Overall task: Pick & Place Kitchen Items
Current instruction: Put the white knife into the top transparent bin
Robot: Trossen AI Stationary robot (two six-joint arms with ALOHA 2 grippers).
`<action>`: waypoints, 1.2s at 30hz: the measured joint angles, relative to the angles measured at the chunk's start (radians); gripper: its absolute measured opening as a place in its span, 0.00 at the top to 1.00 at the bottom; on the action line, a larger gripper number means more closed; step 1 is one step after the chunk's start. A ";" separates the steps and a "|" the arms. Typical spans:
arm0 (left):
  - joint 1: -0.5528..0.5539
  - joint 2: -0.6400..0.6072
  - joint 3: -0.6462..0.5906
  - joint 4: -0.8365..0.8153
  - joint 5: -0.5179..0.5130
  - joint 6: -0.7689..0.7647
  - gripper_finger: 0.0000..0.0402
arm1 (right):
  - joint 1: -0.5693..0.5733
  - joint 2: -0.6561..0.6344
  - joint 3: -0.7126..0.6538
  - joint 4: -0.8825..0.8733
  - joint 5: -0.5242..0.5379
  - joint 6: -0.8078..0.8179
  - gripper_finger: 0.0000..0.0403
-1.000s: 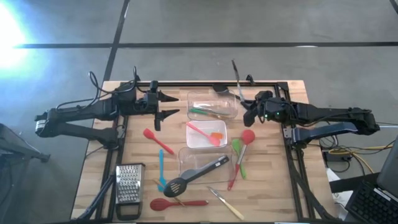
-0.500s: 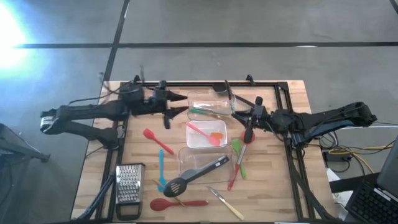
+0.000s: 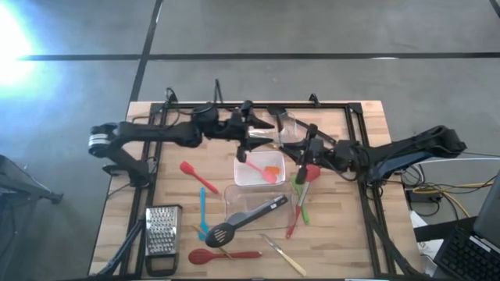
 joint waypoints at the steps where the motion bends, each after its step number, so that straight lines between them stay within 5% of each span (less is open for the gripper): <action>1: 0.000 0.020 0.029 -0.018 0.015 0.000 0.49 | 0.000 0.006 0.008 0.001 -0.003 -0.006 0.95; 7: 0.000 0.095 0.147 -0.112 0.100 0.000 0.49 | 0.000 0.024 0.034 -0.007 -0.003 -0.014 0.95; 15: 0.000 0.093 0.149 -0.119 0.114 -0.005 0.53 | 0.000 0.021 0.033 -0.022 -0.003 -0.019 0.95; 24: 0.000 0.092 0.150 -0.139 0.116 0.010 0.92 | 0.000 0.021 0.032 -0.026 0.000 -0.018 0.95; 32: 0.007 0.073 0.191 -0.288 0.137 0.045 0.91 | 0.000 0.021 0.032 -0.050 -0.003 0.028 0.94; 36: 0.011 0.049 0.261 -0.492 0.137 0.107 0.91 | 0.000 0.007 0.037 -0.112 0.001 0.068 0.82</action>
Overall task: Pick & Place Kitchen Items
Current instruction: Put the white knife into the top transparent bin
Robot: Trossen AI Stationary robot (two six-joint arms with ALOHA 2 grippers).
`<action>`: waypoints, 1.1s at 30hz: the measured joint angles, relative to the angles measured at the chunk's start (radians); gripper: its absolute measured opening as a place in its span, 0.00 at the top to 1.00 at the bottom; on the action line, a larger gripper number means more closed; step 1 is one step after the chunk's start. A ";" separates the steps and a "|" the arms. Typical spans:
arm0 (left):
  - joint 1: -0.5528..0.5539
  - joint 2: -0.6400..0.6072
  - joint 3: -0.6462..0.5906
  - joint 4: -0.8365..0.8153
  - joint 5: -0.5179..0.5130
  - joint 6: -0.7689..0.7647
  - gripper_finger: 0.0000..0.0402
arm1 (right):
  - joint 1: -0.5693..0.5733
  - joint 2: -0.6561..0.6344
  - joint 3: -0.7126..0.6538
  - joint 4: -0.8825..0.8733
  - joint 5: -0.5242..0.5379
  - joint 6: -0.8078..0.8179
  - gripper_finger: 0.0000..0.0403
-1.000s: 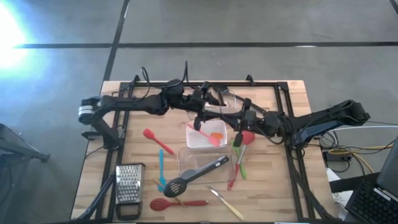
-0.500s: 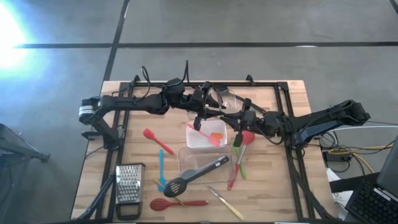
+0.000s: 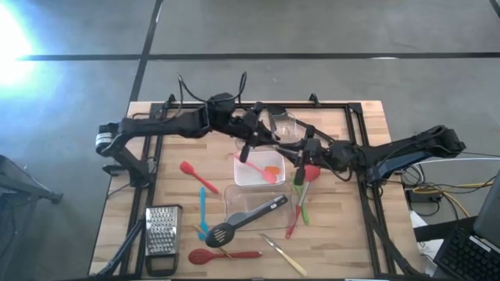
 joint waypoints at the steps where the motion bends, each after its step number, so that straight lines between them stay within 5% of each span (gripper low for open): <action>1: 0.001 -0.008 0.022 -0.064 -0.005 0.023 0.91 | 0.000 -0.009 0.001 -0.027 0.000 0.005 0.78; 7: 0.001 -0.022 0.166 -0.455 -0.217 0.162 0.91 | 0.000 -0.094 0.017 -0.190 0.008 0.026 0.62; 15: 0.050 -0.003 0.255 -0.708 -0.438 0.246 0.91 | 0.000 -0.217 0.017 -0.484 0.010 0.188 0.56; 23: 0.133 0.102 0.315 -0.828 -0.447 0.333 0.91 | 0.000 -0.228 -0.008 -0.621 0.020 0.291 0.60; 33: 0.148 0.347 0.508 -1.055 -0.527 0.431 0.91 | 0.000 -0.280 -0.119 -0.623 0.222 0.392 0.65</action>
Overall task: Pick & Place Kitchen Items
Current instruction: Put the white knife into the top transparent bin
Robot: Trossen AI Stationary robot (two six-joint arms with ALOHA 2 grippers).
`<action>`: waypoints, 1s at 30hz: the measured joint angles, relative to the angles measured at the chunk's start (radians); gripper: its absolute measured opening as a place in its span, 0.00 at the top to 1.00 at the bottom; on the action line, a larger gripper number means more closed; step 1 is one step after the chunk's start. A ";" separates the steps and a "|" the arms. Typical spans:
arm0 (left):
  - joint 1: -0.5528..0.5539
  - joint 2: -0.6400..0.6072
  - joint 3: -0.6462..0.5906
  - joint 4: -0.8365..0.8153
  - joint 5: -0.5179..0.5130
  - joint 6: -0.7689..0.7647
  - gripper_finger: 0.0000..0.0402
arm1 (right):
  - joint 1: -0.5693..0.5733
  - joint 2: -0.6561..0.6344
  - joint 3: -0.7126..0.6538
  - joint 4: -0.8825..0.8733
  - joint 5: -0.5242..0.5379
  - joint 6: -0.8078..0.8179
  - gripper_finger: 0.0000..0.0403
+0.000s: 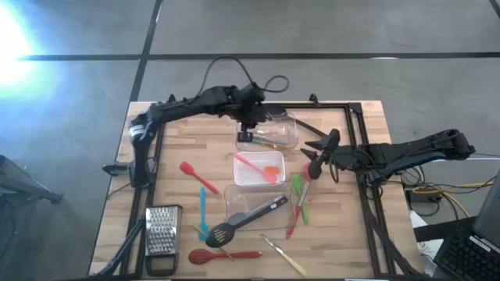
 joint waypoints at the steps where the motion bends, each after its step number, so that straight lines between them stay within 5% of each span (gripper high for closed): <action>1: -0.001 0.027 0.027 -0.023 -0.014 0.009 0.91 | 0.000 -0.010 -0.009 0.000 0.024 0.008 0.66; 7: -0.003 0.146 0.151 -0.098 -0.033 0.032 0.91 | 0.000 -0.098 -0.043 -0.001 0.133 0.018 0.66; 18: -0.022 0.235 0.163 -0.178 -0.056 0.119 0.91 | 0.000 -0.286 -0.087 -0.013 0.130 0.011 0.68; 30: -0.020 0.348 0.200 -0.189 -0.085 0.192 0.91 | 0.000 -0.314 -0.087 0.003 0.129 -0.004 0.68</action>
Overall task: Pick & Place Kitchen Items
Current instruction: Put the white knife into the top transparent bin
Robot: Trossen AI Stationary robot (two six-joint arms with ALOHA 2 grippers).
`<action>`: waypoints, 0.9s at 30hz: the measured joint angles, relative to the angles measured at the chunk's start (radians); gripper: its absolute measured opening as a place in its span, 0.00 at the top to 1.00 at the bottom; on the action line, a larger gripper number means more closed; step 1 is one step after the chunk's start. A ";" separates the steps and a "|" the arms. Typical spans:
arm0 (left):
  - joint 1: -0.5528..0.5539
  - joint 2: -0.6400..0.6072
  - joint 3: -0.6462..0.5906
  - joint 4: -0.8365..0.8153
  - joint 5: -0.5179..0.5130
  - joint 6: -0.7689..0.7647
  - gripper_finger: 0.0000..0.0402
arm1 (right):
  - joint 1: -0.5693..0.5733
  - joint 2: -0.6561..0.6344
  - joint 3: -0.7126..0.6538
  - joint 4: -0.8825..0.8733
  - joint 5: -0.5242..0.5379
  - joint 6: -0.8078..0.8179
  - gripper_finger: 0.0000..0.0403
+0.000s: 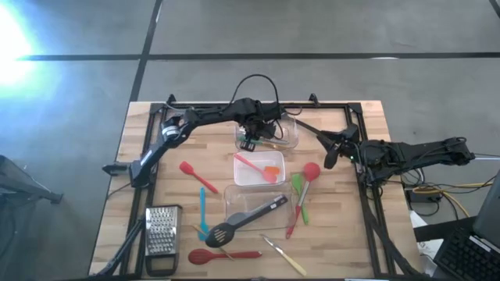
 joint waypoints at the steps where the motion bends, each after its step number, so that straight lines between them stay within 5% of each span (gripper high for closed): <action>1: 0.000 0.012 0.008 -0.002 0.000 0.004 0.91 | 0.000 0.000 0.000 0.000 0.000 0.000 0.69; 10: 0.002 0.087 0.074 -0.008 0.000 0.007 0.91 | 0.000 0.000 0.000 -0.001 -0.003 0.003 0.71; 27: 0.045 0.096 0.015 -0.102 0.000 -0.067 0.91 | 0.000 0.001 0.000 -0.001 -0.032 0.004 0.69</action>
